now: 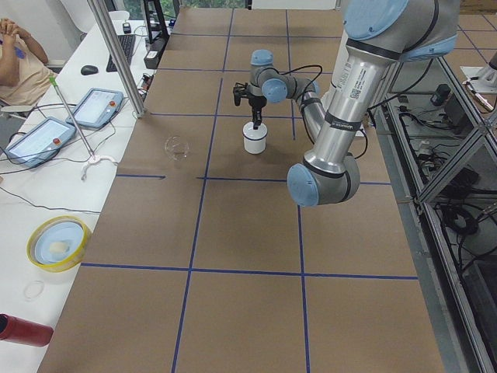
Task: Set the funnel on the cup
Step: 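Close the left gripper on the white lid's knob, then lift the lid off the mug and carry it nearer the robot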
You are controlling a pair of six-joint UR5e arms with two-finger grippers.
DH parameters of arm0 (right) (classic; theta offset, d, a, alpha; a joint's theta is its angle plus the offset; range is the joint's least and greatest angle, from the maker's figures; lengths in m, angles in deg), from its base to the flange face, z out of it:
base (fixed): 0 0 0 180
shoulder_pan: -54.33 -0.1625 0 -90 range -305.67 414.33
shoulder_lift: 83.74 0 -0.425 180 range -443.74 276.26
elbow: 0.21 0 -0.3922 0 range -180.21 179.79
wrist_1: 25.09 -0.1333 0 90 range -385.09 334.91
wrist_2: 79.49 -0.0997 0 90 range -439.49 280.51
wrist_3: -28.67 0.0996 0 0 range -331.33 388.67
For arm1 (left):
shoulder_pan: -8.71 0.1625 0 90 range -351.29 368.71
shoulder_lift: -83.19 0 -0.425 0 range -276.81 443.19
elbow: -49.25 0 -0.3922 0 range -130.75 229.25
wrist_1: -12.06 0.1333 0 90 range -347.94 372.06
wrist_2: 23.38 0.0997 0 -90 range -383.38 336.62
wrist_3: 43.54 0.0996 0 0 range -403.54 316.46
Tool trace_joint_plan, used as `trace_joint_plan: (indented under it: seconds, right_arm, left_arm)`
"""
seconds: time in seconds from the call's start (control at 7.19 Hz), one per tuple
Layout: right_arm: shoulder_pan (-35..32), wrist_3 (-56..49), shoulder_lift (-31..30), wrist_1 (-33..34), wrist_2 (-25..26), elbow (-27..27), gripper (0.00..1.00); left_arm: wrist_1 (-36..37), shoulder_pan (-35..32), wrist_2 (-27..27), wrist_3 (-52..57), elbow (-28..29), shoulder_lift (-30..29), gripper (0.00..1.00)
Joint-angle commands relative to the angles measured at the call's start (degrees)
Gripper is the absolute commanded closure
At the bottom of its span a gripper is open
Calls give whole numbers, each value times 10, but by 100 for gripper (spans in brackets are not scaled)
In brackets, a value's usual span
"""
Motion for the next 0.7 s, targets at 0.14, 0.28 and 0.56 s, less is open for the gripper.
trace_joint_plan:
  seconds: [0.14,0.28,0.56]
  right_arm:
    - [0,0,0,0,0,1,0]
    - [0,0,0,0,0,1,0]
    - [0,0,0,0,0,1,0]
  left_arm:
    - [122,-11,-1,12,-123,-4,100]
    - [146,-25,-3,50,-185,1,100]
    - [122,-27,-2,97,-237,90,100]
